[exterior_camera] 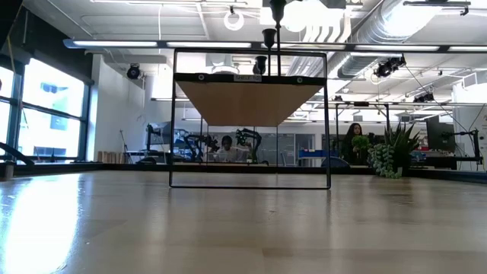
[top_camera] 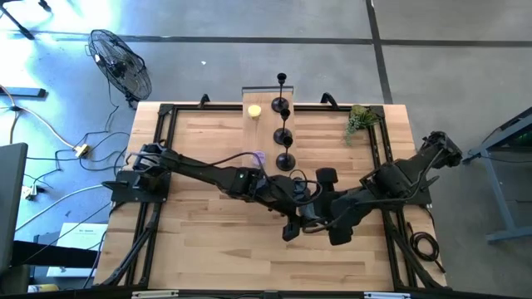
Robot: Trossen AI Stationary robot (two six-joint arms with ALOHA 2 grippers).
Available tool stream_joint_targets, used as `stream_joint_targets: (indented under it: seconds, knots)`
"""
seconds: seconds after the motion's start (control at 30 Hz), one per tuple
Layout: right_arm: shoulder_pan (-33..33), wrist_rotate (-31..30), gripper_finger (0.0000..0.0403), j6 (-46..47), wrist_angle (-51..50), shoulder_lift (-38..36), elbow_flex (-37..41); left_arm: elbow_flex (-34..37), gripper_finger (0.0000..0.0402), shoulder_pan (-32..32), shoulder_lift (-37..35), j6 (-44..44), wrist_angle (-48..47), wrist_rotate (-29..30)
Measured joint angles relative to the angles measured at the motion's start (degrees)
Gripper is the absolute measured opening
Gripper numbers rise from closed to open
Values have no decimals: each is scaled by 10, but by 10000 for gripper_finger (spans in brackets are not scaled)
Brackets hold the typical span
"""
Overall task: Pick & Place candle stick holders
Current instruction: Put the blue scented candle on the shelf aligned with the scented candle on the shelf
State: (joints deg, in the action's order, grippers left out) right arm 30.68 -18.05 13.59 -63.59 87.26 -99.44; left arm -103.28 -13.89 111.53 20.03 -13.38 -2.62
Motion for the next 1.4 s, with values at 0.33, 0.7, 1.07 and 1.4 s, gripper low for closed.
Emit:
stream_joint_targets:
  seconds: [0.33, 0.7, 1.07, 1.4]
  knots:
    - [0, 14, 223, -2, -4, -1, 0, 0, 200, 3, 0, -16, 0, 2]
    - [0, 13, 243, -2, -4, -1, 0, 0, 199, 3, 0, -18, 3, 4]
    - [0, 16, 250, -9, -4, -3, 0, -1, 199, 3, 0, -17, 4, 4]
    - [0, 17, 251, -1, 17, -38, 3, -4, 198, 4, -4, -17, 20, 6]
